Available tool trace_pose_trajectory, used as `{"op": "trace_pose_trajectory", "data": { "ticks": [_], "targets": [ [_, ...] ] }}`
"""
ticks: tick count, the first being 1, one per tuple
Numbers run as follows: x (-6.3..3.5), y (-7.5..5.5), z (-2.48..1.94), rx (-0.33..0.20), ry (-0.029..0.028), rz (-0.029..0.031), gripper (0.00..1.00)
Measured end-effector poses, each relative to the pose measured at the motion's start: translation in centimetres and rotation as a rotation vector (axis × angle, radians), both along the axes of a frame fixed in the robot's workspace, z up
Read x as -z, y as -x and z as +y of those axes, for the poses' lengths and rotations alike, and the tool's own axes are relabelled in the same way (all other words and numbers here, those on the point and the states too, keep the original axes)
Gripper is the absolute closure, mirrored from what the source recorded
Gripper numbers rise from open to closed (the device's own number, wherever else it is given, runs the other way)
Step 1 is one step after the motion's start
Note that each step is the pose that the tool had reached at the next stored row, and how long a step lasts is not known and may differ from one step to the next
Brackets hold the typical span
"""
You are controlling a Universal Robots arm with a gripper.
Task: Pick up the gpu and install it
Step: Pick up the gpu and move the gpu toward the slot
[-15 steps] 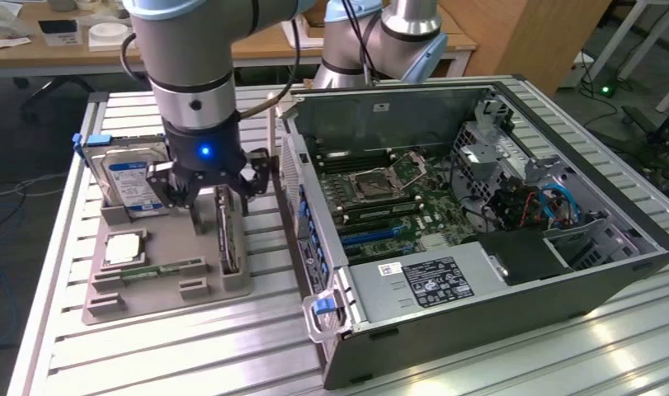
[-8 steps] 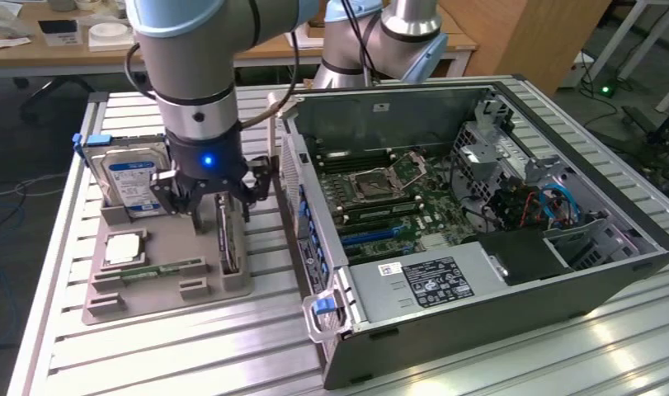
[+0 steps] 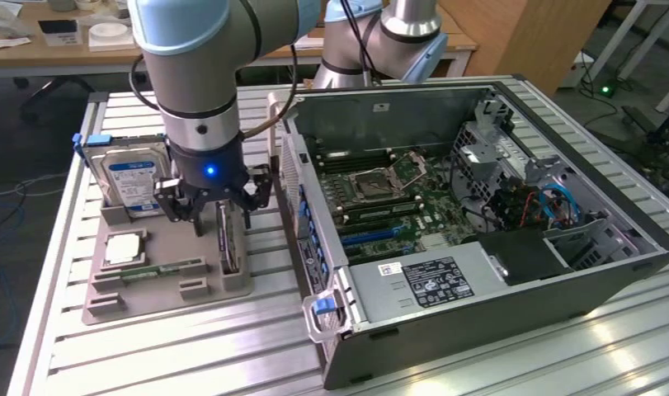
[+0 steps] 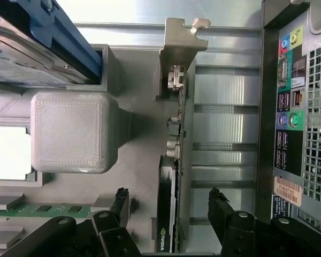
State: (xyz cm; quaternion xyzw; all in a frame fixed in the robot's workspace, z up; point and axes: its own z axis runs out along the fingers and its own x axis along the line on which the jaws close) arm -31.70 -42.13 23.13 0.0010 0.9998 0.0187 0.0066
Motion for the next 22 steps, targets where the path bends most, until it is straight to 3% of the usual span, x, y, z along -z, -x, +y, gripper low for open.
{"op": "trace_pose_trajectory", "data": {
  "ticks": [4, 7, 22],
  "targets": [
    [0.01, 0.0, 0.0, 0.0, 0.0012, -0.0002, 0.29],
    [0.05, 0.0, 0.01, 0.0, 0.0081, 0.0001, 0.29],
    [1.59, 0.0, 0.63, 0.0, 0.0081, 0.0, 0.29]
  ]
}}
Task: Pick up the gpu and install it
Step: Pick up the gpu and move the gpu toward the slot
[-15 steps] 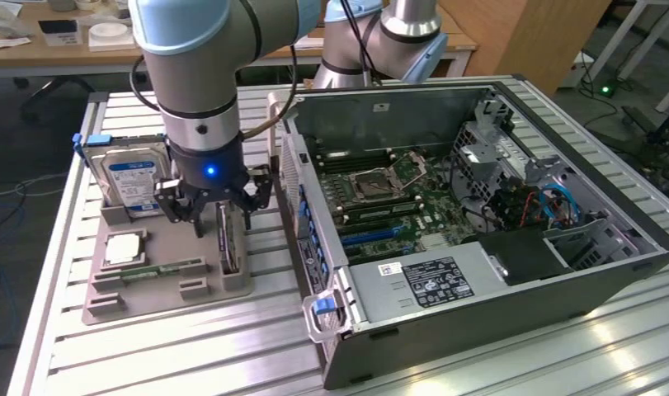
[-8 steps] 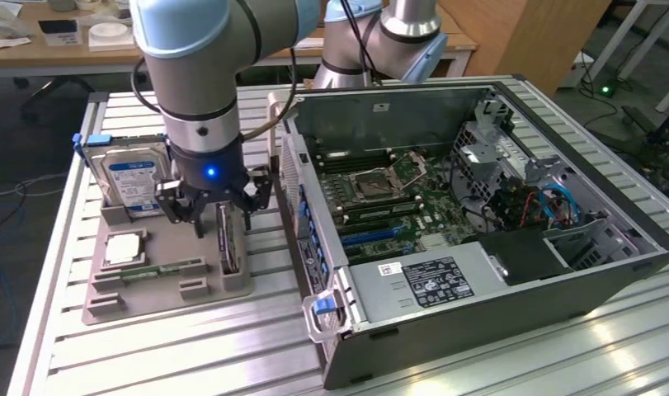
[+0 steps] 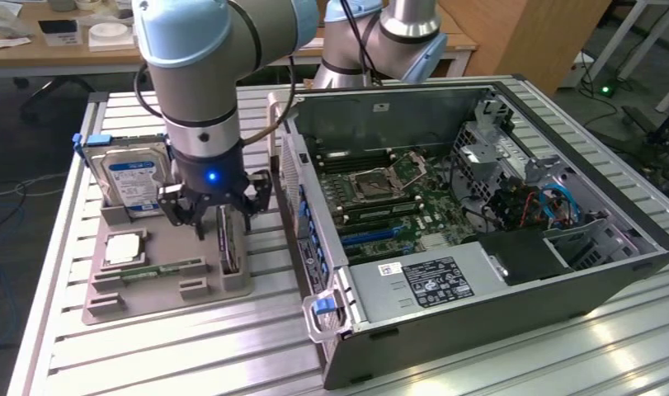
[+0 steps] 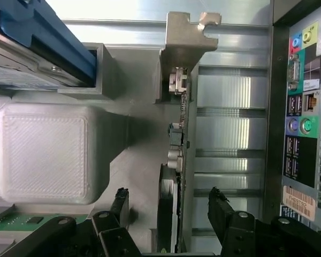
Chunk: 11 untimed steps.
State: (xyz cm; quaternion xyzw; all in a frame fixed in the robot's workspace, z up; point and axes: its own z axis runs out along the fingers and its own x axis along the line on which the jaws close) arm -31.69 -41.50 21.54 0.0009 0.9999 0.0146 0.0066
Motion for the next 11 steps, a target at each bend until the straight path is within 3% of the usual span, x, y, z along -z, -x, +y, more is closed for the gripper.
{"op": "trace_pose_trajectory", "data": {
  "ticks": [9, 11],
  "targets": [
    [0.1, 0.0, 0.0, 0.0, 0.0, 0.0, 0.31],
    [0.1, 0.0, 0.0, 0.0, 0.0, 0.0, 0.44]
  ]
}}
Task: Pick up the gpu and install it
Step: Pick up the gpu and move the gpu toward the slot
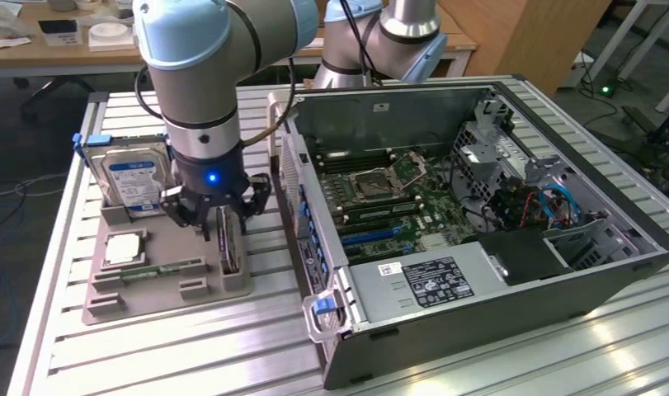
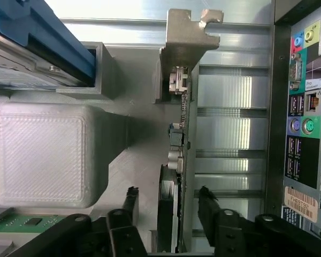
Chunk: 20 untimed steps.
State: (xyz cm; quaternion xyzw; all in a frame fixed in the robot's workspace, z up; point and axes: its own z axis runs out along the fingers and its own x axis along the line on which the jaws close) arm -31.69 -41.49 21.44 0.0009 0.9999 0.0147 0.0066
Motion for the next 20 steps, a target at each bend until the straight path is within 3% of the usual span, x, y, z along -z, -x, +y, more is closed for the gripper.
{"op": "trace_pose_trajectory", "data": {
  "ticks": [3, 6, 20],
  "targets": [
    [0.0, 0.0, 0.0, 0.0, 0.0, 0.0, 0.49],
    [0.0, 0.0, 0.0, 0.0, 0.0, -0.0001, 0.61],
    [0.0, -0.8, -0.01, 0.0, -0.0049, 0.0069, 0.61]
  ]
}}
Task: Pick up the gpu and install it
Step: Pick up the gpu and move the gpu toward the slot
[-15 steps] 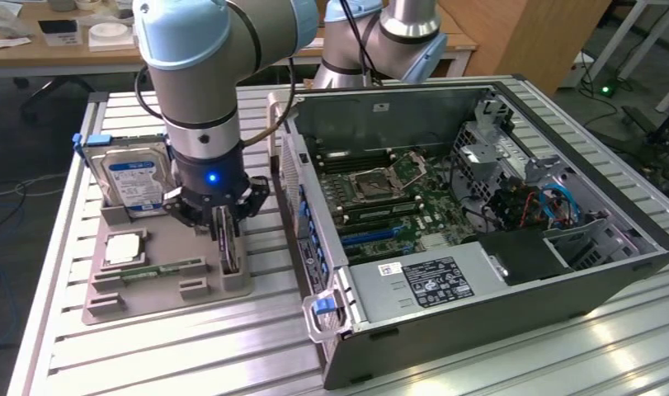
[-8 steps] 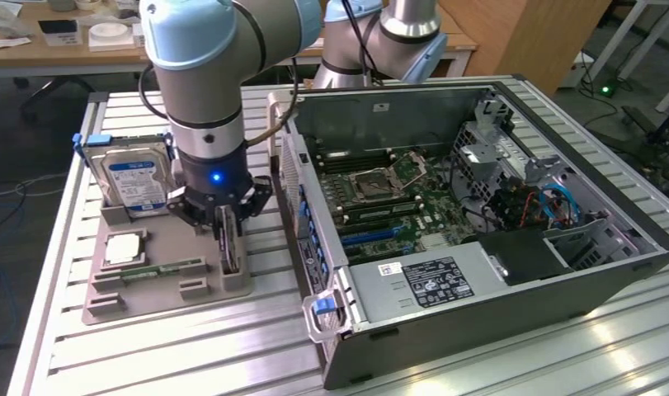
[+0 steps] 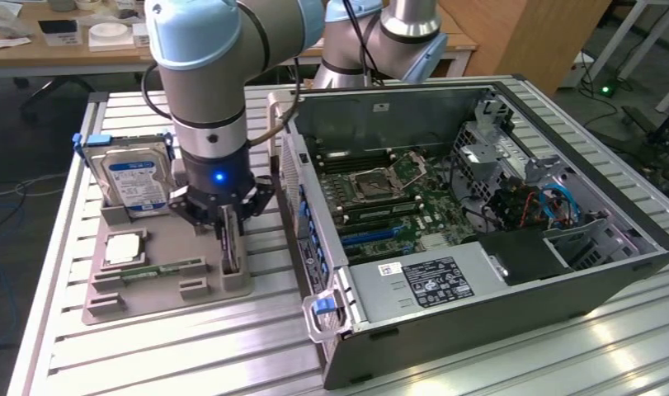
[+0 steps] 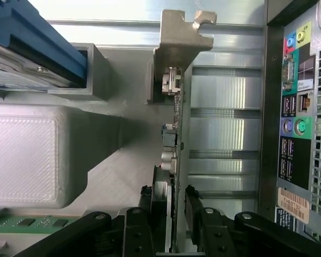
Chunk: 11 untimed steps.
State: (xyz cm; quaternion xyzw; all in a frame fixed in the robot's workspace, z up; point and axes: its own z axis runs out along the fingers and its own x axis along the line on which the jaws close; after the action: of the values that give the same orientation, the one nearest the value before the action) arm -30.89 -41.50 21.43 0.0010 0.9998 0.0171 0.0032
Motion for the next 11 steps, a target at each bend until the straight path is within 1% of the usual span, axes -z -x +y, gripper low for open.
{"op": "trace_pose_trajectory", "data": {
  "ticks": [2, 4, 11],
  "targets": [
    [0.0, -0.09, -0.02, 0.0, -0.0021, 0.0028, 0.61],
    [0.0, -0.24, -0.07, 0.0, -0.007, 0.0077, 0.61],
    [0.0, -0.24, -0.07, 0.0, -0.007, 0.0078, 0.61]
  ]
}}
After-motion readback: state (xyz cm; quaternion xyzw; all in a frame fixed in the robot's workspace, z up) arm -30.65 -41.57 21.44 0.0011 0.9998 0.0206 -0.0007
